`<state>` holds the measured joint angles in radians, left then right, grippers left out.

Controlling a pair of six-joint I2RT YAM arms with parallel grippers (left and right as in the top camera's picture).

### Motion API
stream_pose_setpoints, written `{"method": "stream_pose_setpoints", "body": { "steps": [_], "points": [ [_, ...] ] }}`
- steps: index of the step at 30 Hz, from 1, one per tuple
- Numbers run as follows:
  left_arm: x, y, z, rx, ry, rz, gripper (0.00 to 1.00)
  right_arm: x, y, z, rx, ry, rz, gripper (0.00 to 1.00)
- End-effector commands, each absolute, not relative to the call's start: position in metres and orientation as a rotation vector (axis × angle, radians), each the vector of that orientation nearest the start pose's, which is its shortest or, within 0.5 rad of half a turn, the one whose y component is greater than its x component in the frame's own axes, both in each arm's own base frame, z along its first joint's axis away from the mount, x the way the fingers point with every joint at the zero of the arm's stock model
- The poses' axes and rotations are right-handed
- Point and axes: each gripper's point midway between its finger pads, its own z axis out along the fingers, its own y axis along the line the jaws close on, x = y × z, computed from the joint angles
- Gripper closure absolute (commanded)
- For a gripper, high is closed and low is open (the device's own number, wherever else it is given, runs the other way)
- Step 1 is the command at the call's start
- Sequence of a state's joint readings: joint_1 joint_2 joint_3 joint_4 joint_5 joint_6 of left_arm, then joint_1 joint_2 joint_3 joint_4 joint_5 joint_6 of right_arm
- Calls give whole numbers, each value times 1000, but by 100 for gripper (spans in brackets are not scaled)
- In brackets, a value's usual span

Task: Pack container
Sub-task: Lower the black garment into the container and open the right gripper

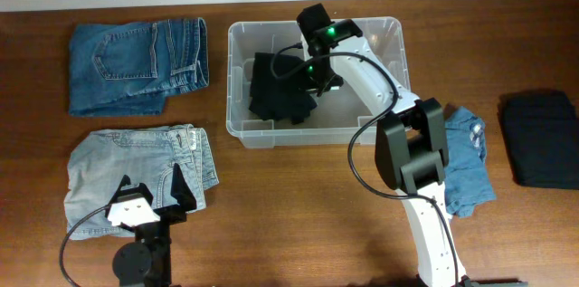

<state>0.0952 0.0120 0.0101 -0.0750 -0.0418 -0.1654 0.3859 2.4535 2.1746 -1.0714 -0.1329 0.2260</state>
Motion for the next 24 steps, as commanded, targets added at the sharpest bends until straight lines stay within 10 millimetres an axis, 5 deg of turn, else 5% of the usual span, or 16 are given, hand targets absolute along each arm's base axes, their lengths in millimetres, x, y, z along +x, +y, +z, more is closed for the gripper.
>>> {"method": "stream_pose_setpoints", "body": {
  "steps": [1, 6, 16, 19, 24],
  "points": [
    [244, 33, 157, -249, 1629, -2, 1, 474, 237, 28, -366, 2940, 296, 91],
    [244, 33, 157, -248, 1630, -2, 1, 475, 242, 29, -453, 2910, 290, 91],
    [244, 33, 157, -248, 1630, -2, 1, 487, 211, 37, -404, 2881, 26, 80],
    [244, 33, 157, -249, 1630, -2, 1, 492, 203, 56, -393, 2857, -38, 74],
    [244, 33, 157, -248, 1630, -2, 1, 498, 201, 121, -368, 2774, -44, 66]
  ]
}}
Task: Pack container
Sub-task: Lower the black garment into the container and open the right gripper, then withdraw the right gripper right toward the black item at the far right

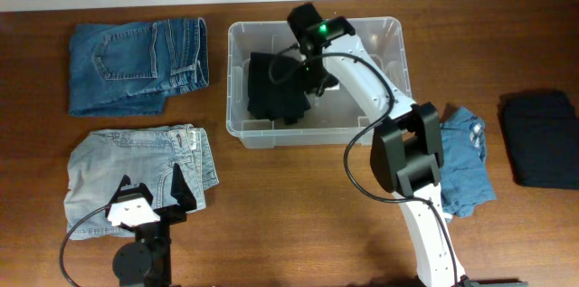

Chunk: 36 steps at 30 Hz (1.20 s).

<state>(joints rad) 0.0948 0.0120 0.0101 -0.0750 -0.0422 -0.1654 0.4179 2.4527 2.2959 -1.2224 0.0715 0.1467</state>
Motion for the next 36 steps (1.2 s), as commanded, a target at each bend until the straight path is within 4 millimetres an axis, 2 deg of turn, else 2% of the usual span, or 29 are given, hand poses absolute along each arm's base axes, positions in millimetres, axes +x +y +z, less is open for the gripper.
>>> {"method": "stream_pose_setpoints", "body": {
  "steps": [1, 2, 3, 4, 5, 8, 12, 13, 17, 22, 27, 31, 36],
  "points": [
    [244, 33, 157, -249, 1630, -2, 1, 498, 200, 134, -364, 2756, -37, 61],
    [244, 33, 157, -248, 1630, -2, 1, 497, 199, 155, -356, 2730, -35, 50],
    [244, 33, 157, -249, 1629, -2, 0, 496, 195, 171, -347, 2708, -46, 33],
    [244, 33, 157, -248, 1630, -2, 1, 495, 190, 189, -333, 2682, -73, 22],
    [244, 33, 157, -248, 1630, -2, 1, 492, 178, 213, -296, 2651, -114, 17],
    [244, 33, 157, -248, 1630, -2, 1, 483, 140, 258, -165, 2595, -219, 12],
    [244, 33, 157, -249, 1629, -2, 1, 469, 84, 298, 14, 2557, -253, 7],
    [244, 33, 157, -248, 1630, -2, 1, 468, 74, 304, 42, 2551, -223, 0],
    [244, 33, 157, -248, 1630, -2, 1, 464, 34, 318, 181, 2548, -66, 1],
    [244, 33, 157, -248, 1630, -2, 1, 454, -14, 319, 340, 2574, 89, 1],
    [244, 33, 157, -249, 1629, -2, 1, 434, -96, 301, 610, 2606, -10, 1],
    [244, 33, 157, -248, 1630, -2, 1, 409, -160, 266, 916, 2650, -38, 1],
    [244, 33, 157, -249, 1629, -2, 1, 377, -218, 217, 1297, 2634, -34, 1]
  ]
}}
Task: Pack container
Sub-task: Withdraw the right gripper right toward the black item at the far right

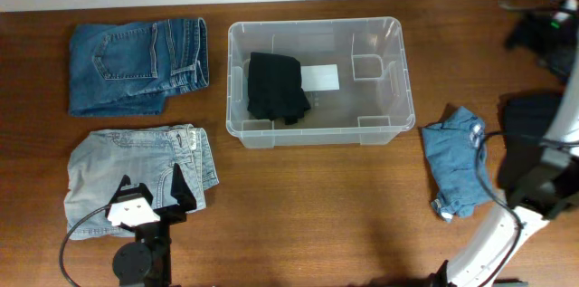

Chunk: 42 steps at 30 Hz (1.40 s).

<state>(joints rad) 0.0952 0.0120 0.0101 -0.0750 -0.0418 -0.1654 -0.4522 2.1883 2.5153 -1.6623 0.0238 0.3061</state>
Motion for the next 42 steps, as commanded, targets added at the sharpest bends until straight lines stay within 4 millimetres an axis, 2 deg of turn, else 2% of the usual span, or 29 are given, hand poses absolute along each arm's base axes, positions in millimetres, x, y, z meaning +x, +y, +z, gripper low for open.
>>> {"method": "stream_pose_setpoints", "body": {
  "steps": [1, 5, 10, 14, 19, 22, 28, 30, 31, 32, 34, 36, 40, 42],
  "points": [
    [244, 33, 157, -249, 1630, -2, 1, 371, -229, 208, 1387, 2608, -32, 1],
    [244, 33, 157, -249, 1629, -2, 1, 342, -261, 167, 1728, 2502, -2, 1],
    [244, 33, 157, -248, 1630, -2, 0, 315, -279, 123, 1879, 2483, 66, 1],
    [244, 33, 157, -249, 1629, -2, 1, 305, -289, 105, 1917, 2466, 61, 1],
    [244, 33, 157, -248, 1630, -2, 1, 304, -305, 98, 1913, 2424, 10, 2],
    [244, 33, 157, -248, 1630, -2, 1, 310, -314, 99, 1738, 2501, -21, 1],
    [244, 33, 157, -249, 1629, -2, 1, 306, -323, 88, 1537, 2629, -118, 3],
    [244, 33, 157, -248, 1630, -2, 1, 306, -325, 82, 1488, 2655, -134, 26],
    [244, 33, 157, -249, 1629, -2, 1, 307, -326, 80, 1474, 2659, -136, 50],
    [244, 33, 157, -249, 1629, -2, 1, 307, -326, 78, 1474, 2658, -136, 65],
    [244, 33, 157, -248, 1630, -2, 1, 308, -328, 75, 1465, 2650, -141, 88],
    [244, 33, 157, -248, 1630, -2, 1, 311, -330, 72, 1423, 2656, -151, 96],
    [244, 33, 157, -249, 1629, -2, 1, 299, -346, 63, 1436, 2674, -317, 96],
    [244, 33, 157, -249, 1630, -2, 1, 297, -348, 58, 1443, 2683, -333, 96]
  ]
}}
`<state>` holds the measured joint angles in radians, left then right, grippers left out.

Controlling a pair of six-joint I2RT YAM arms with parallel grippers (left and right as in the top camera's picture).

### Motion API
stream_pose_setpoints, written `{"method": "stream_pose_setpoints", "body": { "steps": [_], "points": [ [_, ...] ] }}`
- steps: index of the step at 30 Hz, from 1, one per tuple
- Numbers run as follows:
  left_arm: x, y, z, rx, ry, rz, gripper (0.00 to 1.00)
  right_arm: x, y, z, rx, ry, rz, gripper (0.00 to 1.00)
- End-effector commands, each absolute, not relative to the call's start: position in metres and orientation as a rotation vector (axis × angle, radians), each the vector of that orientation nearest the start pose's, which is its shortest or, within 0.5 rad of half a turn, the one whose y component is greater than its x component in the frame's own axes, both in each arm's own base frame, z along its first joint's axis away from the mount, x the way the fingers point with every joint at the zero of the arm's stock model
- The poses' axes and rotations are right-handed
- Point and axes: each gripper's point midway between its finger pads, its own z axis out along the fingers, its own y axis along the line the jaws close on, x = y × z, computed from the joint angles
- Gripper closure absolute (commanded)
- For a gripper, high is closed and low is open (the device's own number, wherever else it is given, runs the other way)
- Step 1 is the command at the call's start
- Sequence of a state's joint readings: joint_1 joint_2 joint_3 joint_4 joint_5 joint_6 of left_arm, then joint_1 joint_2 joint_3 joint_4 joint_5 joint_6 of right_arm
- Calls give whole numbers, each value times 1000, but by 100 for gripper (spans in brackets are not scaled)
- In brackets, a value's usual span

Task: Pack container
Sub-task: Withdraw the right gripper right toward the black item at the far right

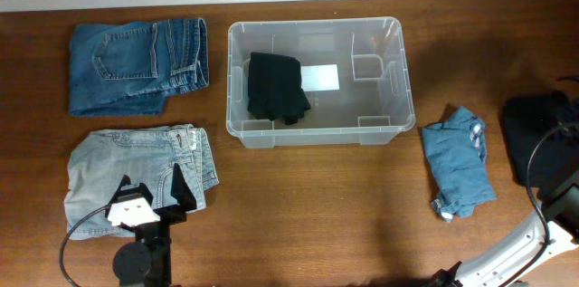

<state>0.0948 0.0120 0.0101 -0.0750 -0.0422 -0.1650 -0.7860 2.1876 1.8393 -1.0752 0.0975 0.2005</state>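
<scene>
The clear plastic container [398, 79] stands at the table's back centre. A folded black garment [274, 86] lies in its left half. On the table lie dark blue jeans [136, 65] at back left, light blue jeans [136, 174] at front left, a small blue garment [459, 160] right of the container, and a black garment [538, 142] at far right. My left gripper [149, 195] rests open over the light jeans' near edge. My right gripper [566, 97] is a dark shape at the frame's right edge over the black garment; its fingers cannot be made out.
A white label [318, 77] lies on the container floor beside the black garment. The right arm's pale link [507, 260] and cable [534, 165] cross the front right corner. Bare wooden table [317, 215] lies in front of the container.
The right arm has moved from the back right corner down to the right edge, over the black garment there. The left arm and all the other garments are unchanged.
At first my right gripper was inside the container on the black garment, then slightly further left with it. Later the garment lay alone in the container's left half and the arm was at the back right corner. Now it is over the far-right black garment.
</scene>
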Motion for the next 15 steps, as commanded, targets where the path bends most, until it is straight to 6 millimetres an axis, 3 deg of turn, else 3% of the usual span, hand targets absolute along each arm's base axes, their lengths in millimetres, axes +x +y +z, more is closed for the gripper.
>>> {"method": "stream_pose_setpoints", "body": {
  "steps": [1, 10, 15],
  "points": [
    [244, 33, 157, -249, 1629, -2, 1, 297, -347, 56, 1445, 2688, -331, 96],
    [244, 33, 157, -248, 1630, -2, 1, 282, -331, 14, 1506, 2769, -288, 96],
    [244, 33, 157, -248, 1630, -2, 1, 286, -310, -7, 1500, 2775, -124, 96]
  ]
}}
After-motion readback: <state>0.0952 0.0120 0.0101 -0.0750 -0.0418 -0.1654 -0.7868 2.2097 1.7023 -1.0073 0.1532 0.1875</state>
